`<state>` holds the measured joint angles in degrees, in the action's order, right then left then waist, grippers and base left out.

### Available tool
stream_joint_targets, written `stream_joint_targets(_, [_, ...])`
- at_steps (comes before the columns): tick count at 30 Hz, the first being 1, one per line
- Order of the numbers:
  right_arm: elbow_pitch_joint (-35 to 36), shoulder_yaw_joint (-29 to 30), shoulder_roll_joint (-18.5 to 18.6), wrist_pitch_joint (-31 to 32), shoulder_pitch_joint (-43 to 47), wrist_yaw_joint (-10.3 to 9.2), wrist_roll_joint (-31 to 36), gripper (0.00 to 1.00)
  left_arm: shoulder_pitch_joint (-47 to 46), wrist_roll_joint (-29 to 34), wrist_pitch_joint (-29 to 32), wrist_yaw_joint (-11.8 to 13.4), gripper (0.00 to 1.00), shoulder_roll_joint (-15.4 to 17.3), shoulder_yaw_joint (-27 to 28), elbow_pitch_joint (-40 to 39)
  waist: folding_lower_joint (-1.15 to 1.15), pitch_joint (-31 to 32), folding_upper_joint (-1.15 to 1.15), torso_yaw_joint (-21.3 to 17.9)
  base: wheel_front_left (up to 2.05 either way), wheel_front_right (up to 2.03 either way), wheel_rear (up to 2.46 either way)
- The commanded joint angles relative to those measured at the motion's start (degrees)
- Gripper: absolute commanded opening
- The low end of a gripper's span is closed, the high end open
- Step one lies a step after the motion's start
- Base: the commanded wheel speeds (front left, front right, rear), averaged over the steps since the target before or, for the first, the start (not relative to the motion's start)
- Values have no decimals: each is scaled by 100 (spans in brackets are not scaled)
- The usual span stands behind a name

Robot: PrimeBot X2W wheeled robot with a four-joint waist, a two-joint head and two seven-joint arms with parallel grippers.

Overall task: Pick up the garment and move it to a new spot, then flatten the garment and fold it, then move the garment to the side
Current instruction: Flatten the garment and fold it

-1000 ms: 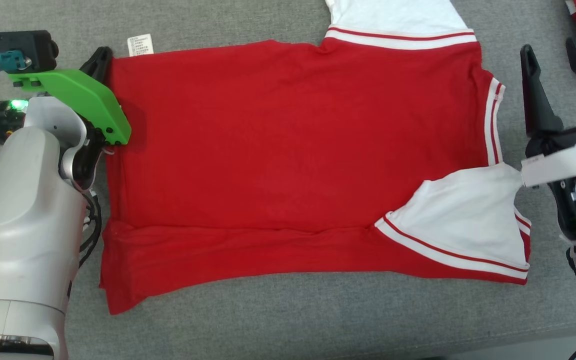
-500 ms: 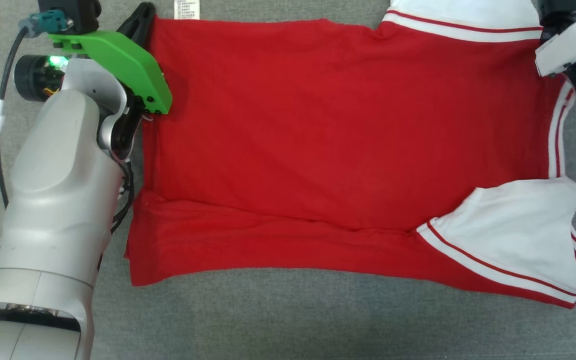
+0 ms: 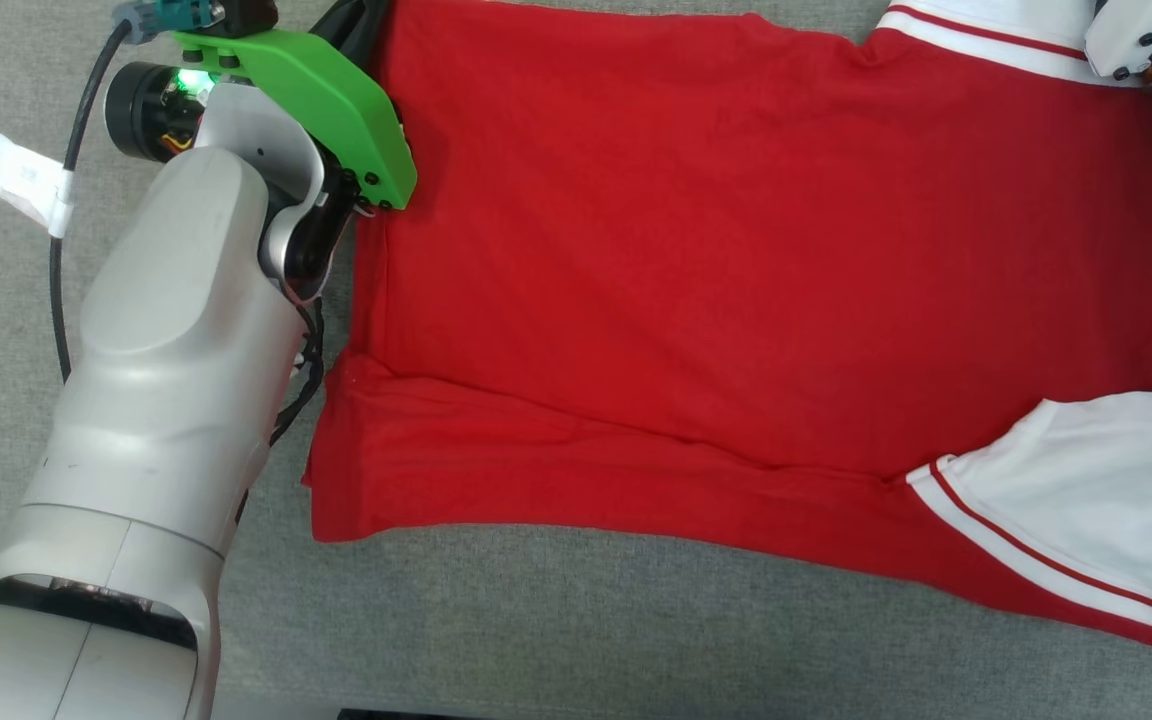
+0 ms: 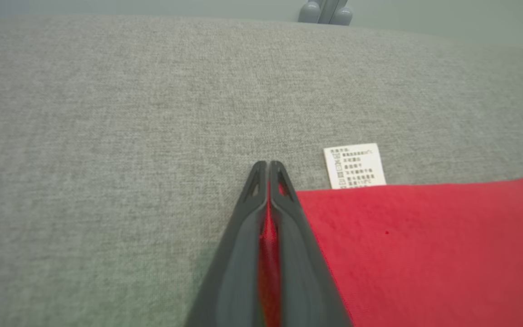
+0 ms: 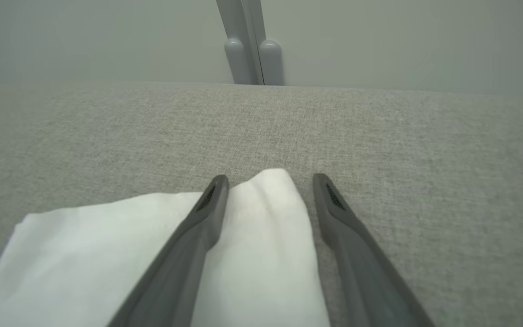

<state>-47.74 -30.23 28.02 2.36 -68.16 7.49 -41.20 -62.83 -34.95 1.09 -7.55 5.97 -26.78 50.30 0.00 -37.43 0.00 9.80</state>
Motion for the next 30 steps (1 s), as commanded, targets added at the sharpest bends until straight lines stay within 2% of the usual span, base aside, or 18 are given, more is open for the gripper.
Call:
stream_joint_targets(1, [-87, -160, -54, 111, 126, -1, -117, 0, 145, -41, 29, 15, 0, 60, -77, 138, 0, 73, 0, -27, 0, 0, 0])
stream_joint_targets(3, [-12, -290, 45, 56, 85, -1, -267, 0, 123, -124, -45, 15, 0, 127, -73, 115, 0, 138, 0, -56, 0, 0, 0])
stream_joint_targets(11, [470, -518, 398, -937, 239, -4, -719, 0, 74, -237, -479, 15, 0, 410, 17, -114, 0, 550, 0, -269, 0, 0, 0])
stream_joint_targets(19, [1314, -581, 697, -1637, 894, -4, -1059, 0, 685, -353, -650, 38, 0, 682, 81, -703, 0, 936, 0, -552, 0, 0, 0])
stream_joint_targets(23, [2071, -445, 810, -1743, 1613, -4, -1096, 0, 1375, -416, -809, 202, 0, 845, 145, -1254, 0, 1091, 0, -691, 0, 0, 0])
stream_joint_targets(25, [2577, -232, 808, -1757, 2138, -4, -1097, 0, 1822, -483, -910, 361, 0, 946, 228, -1642, 0, 1164, 0, -773, 0, 0, 0])
stream_joint_targets(30, [3573, 403, 611, -1749, 3583, -3, -937, 0, 2895, -649, -997, 754, 0, 1183, 427, -2523, 0, 1281, 0, -926, 0, 0, 0])
